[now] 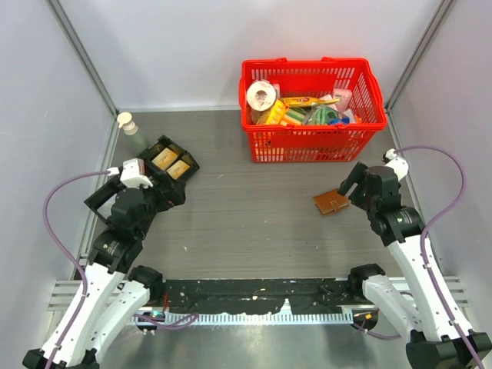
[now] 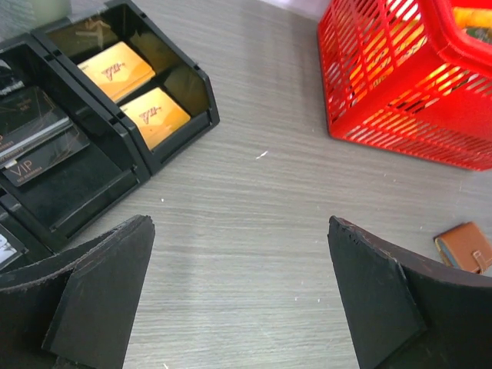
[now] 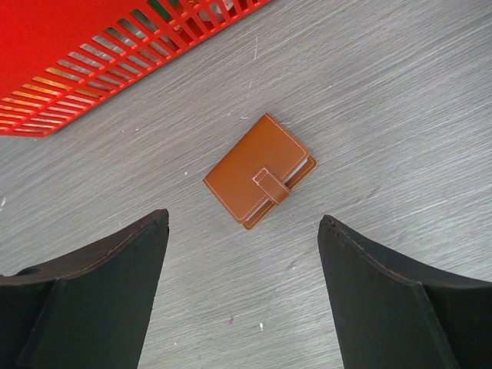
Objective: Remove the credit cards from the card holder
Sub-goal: Open the card holder at the center of the board.
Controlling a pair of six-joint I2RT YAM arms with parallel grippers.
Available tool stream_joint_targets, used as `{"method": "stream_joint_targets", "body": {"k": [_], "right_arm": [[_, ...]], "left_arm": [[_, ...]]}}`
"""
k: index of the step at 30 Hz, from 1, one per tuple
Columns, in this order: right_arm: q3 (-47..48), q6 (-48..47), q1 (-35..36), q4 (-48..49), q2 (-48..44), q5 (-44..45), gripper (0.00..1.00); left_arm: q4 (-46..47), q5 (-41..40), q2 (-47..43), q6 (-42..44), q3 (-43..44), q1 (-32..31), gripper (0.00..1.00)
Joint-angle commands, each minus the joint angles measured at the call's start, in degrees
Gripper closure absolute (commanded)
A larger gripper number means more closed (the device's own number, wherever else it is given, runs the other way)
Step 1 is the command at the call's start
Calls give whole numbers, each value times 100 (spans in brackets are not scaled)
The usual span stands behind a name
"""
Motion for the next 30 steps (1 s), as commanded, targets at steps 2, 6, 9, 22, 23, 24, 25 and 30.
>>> {"method": "stream_joint_targets", "body": {"k": [2,6,9,22,23,24,25,30], "right_arm": [[-309,551,18,273,-404,-231,0],[-722,1086,18,361,-483,-196,0],[-1099,1333,18,642,-396,-310,0],[-2726,2810,9,2461,-589,146,9],[-2779,2854,9,2523,-589,164,10],[-2893,2889,9,2672,-571,156,12],[-2946,2968,-26,2743,-554,138,14],[-3455,3232,-123,3427,-388,-64,15]], "left_arm": [[-303,390,377,229,292,-26,0],[-522,654,808,370,362,-34,0],[-699,769,1054,414,433,-26,0],[-620,988,1037,598,371,-26,1],[-629,1041,1046,598,371,-26,0],[-620,1111,1055,598,380,-26,0],[-603,1207,1055,607,363,-26,0],[-471,1384,985,625,292,-26,0]]}}
